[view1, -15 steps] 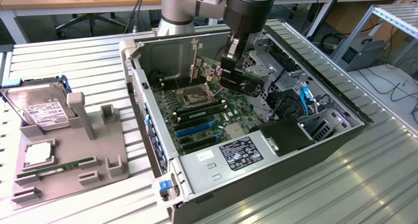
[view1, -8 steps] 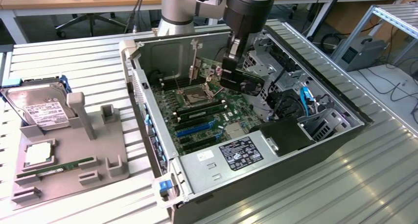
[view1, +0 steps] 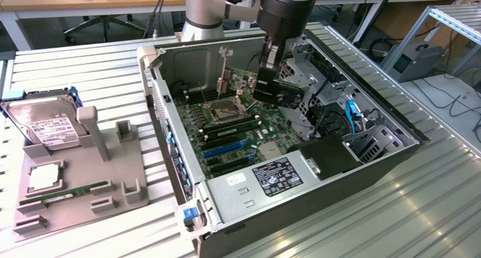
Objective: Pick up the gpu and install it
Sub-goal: 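Insert the gpu into the slot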
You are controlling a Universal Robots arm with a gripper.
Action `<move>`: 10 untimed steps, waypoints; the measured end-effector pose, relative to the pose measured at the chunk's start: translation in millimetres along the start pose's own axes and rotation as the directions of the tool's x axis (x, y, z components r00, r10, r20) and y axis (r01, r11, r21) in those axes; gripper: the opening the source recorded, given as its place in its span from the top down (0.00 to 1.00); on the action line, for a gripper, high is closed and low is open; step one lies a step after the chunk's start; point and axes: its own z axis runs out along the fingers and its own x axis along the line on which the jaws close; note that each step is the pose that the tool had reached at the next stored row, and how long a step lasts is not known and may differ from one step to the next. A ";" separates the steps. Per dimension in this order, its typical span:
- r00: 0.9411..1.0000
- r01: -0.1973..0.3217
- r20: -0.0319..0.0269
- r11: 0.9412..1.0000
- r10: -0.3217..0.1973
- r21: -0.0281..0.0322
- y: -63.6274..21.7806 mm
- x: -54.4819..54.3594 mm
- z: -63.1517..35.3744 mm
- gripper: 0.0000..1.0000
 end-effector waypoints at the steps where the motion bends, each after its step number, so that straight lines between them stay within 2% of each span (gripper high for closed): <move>1: 1.000 0.008 0.000 1.000 -0.008 0.000 0.0 0.0 0.0 0.73; 10: 0.996 0.092 -0.001 0.996 -0.092 -0.003 -0.2 -0.1 0.0 0.73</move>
